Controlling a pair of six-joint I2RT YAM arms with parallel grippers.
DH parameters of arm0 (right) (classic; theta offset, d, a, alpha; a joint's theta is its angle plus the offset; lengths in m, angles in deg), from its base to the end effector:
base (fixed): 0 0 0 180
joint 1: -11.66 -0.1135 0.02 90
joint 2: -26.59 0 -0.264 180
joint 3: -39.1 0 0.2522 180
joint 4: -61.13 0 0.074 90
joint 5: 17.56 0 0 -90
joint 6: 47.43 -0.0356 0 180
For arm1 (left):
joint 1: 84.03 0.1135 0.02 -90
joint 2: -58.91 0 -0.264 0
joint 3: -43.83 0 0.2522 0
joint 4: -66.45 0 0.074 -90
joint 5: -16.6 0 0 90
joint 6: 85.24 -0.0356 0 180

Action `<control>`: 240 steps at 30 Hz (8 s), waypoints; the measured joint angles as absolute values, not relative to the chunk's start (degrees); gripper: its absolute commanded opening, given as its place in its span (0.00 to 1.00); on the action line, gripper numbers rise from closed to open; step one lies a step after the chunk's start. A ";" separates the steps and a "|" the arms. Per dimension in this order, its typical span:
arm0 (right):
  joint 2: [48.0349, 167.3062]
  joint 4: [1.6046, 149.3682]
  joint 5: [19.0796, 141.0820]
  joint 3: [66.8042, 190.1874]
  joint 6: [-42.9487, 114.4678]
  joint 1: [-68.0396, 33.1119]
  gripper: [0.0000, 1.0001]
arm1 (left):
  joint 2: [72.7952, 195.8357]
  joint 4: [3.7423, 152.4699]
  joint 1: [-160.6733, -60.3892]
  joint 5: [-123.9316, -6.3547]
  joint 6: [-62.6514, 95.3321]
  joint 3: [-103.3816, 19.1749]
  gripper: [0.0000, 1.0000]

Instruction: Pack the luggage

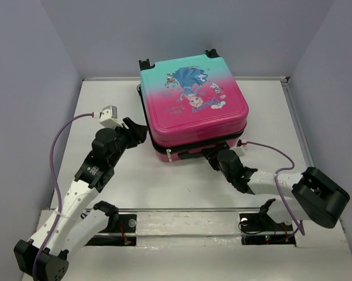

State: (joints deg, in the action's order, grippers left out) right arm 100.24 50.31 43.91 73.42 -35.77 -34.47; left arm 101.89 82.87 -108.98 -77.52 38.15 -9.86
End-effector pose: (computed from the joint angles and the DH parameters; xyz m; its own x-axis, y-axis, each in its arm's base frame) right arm 0.1739 0.1564 0.1567 -0.4023 0.8231 -0.4009 0.2547 0.5212 0.8145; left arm 0.1676 -0.0751 0.3295 -0.2712 -0.4792 -0.8347 0.2475 0.8033 -0.5416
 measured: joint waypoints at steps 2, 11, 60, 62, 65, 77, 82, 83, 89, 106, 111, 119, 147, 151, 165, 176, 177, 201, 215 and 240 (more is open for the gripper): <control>102.07 48.74 44.08 74.25 -36.36 -34.18 0.48 | 101.89 82.91 -108.94 -77.55 38.15 -9.86 0.64; 109.39 40.94 49.87 75.28 -39.44 -31.65 0.07 | 101.91 83.28 -108.65 -77.70 37.82 -9.86 0.64; 63.56 86.20 60.95 67.28 -8.98 -15.63 0.07 | 171.29 69.05 -95.26 -60.74 55.00 -57.68 0.61; 64.15 85.72 61.06 67.28 -8.76 -15.60 0.07 | 171.59 67.08 -95.15 -60.74 56.92 -57.68 0.23; 65.22 84.50 61.15 67.32 -8.41 -15.60 0.07 | 171.68 64.83 -95.21 -61.66 59.83 -57.05 0.06; 77.66 77.92 62.59 72.52 -1.24 -11.60 0.07 | 153.36 55.74 -88.52 -64.50 61.80 -32.08 0.06; 90.73 74.73 67.12 81.20 7.33 -7.69 0.31 | 138.52 57.60 -85.20 -68.63 61.93 -19.87 0.06; 91.76 74.88 67.60 82.18 8.18 -7.45 0.43 | 137.23 57.86 -85.05 -69.04 61.93 -19.17 0.06; 90.38 80.63 69.24 87.28 15.64 -5.77 0.84 | 131.42 61.05 -84.50 -70.88 60.94 -17.29 0.06; 68.94 92.91 89.41 90.69 18.89 -8.54 0.49 | 129.21 72.11 -83.43 -65.26 60.88 -23.47 0.06; 67.21 94.62 92.52 87.69 18.21 -10.66 0.63 | 127.20 73.27 -83.43 -63.25 61.69 -24.61 0.06; 69.92 93.90 91.73 83.52 16.01 -21.75 0.44 | 123.44 72.48 -83.41 -63.80 62.08 -17.70 0.06; 73.75 78.53 86.94 73.94 19.18 -23.32 0.52 | 134.20 75.61 -82.05 -64.56 55.63 -22.95 0.99; 76.59 75.05 88.84 73.64 20.36 -23.32 0.52 | 132.95 77.53 -81.88 -66.95 48.92 -24.63 0.99; 76.67 61.85 90.59 68.15 20.53 -25.20 0.43 | 99.64 78.78 -85.44 -63.80 42.37 0.40 0.38; 76.17 45.46 85.89 60.50 19.64 -27.73 0.21 | 101.43 73.64 -117.35 -67.89 51.35 12.57 0.38; 76.35 44.78 85.78 60.35 19.61 -27.95 0.16 | 102.72 71.94 -118.75 -68.34 51.48 12.50 0.39; 71.76 66.47 52.45 68.43 10.67 -54.84 0.07 | 122.24 64.05 -132.46 -75.21 51.20 2.10 0.39; 109.64 80.13 18.97 97.61 6.22 -67.27 0.07 | 126.06 69.42 -132.74 -75.64 47.48 -3.12 0.81; 108.17 65.88 29.20 94.09 5.28 -62.29 0.07 | 137.43 76.59 -84.65 -52.08 42.52 -28.26 0.99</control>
State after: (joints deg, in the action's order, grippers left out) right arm 108.17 65.88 29.20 94.09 5.28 -62.29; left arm 137.43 76.59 -84.65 -52.08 42.52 -28.26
